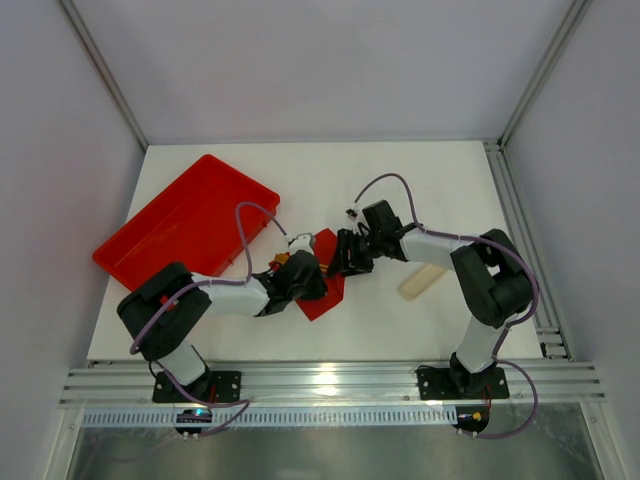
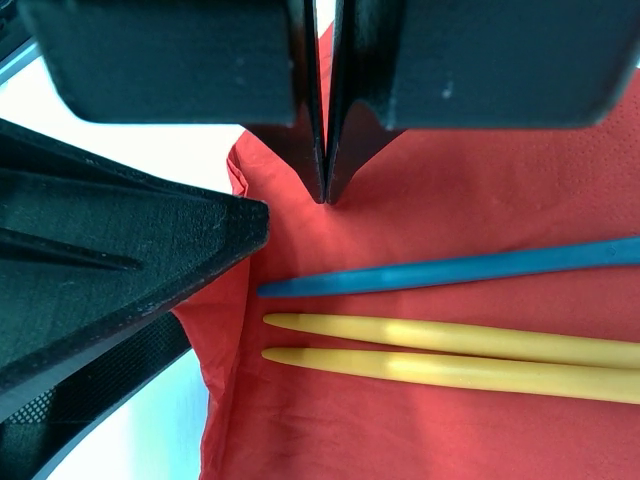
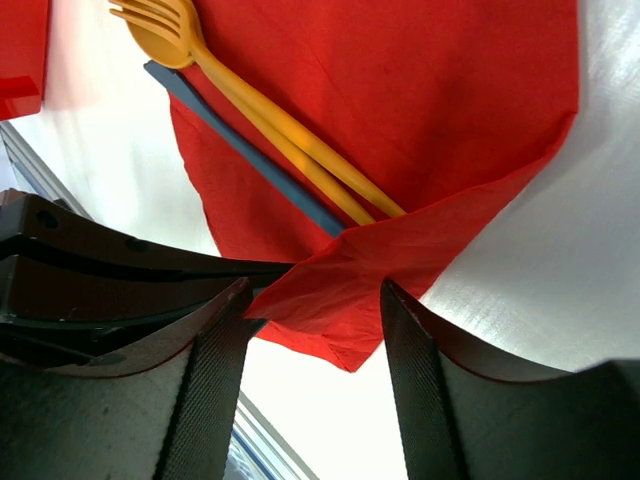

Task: Place the utensils on the paper napkin and roll it up
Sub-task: Roll the napkin at the center of the board.

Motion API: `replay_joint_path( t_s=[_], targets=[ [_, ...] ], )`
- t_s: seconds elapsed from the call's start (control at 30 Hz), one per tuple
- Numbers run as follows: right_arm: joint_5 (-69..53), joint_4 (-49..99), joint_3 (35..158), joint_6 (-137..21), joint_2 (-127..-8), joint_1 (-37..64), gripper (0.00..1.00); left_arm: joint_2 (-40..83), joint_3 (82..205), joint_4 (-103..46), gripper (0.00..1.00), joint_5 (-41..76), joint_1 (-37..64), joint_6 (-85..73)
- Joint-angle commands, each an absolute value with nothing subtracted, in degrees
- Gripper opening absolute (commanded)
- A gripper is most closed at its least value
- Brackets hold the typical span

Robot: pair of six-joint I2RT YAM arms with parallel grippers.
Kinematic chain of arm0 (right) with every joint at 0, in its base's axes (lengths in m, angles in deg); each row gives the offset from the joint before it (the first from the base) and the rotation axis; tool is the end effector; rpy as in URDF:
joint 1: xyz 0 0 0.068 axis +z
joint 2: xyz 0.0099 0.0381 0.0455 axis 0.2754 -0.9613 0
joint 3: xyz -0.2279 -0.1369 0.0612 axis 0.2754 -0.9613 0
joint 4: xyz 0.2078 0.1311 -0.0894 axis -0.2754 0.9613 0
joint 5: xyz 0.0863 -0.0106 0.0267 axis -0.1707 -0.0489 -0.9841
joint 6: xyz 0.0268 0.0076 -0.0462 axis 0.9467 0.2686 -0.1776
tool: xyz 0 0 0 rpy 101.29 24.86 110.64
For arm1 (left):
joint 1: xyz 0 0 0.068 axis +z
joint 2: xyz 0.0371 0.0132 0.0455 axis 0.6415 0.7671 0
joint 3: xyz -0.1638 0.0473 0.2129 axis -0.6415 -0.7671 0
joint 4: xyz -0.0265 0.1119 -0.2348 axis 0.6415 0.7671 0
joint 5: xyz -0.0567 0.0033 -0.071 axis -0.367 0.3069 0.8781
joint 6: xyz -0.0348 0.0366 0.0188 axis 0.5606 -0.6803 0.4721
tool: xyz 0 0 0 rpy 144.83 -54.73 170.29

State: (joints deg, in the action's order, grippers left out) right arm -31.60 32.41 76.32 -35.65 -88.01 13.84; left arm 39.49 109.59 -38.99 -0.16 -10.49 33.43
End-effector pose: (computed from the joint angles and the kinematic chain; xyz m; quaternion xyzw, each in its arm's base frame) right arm 0.2909 0.1881 0.1521 -0.0890 0.9158 0.3697 0.1298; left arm 0.1991 -0.2312 0.1370 -0.0346 0.9115 -0.2624 0.3147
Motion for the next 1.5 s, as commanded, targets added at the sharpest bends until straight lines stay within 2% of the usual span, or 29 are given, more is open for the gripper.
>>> replay_joint_path(
  t_s=[0.0, 0.17, 0.4, 1.27, 1.47],
  targets=[
    [-33.5, 29.6, 78.8, -35.3, -86.4, 14.2, 0.59, 38.8, 108.8, -39.8, 0.0, -1.5, -10.7, 33.1],
    [-34.7, 28.2, 79.1, -34.2, -87.4, 14.3, 0.62, 38.9, 108.8, -39.9, 0.0, -1.3, -10.8, 33.2],
    [-36.3, 25.3, 79.7, -32.7, -88.9, 14.2, 0.6, 38.4, 108.3, -39.9, 0.0, -1.3, -10.7, 33.1],
    [-37.8, 18.0, 76.8, -30.1, -93.4, 13.4, 0.22, 34.3, 109.0, -36.7, 0.0, -2.7, -10.7, 32.1],
    [-37.5, 17.4, 76.0, -30.5, -94.3, 13.3, 0.17, 33.5, 110.7, -34.4, 0.0, -3.8, -10.8, 31.5]
  ],
)
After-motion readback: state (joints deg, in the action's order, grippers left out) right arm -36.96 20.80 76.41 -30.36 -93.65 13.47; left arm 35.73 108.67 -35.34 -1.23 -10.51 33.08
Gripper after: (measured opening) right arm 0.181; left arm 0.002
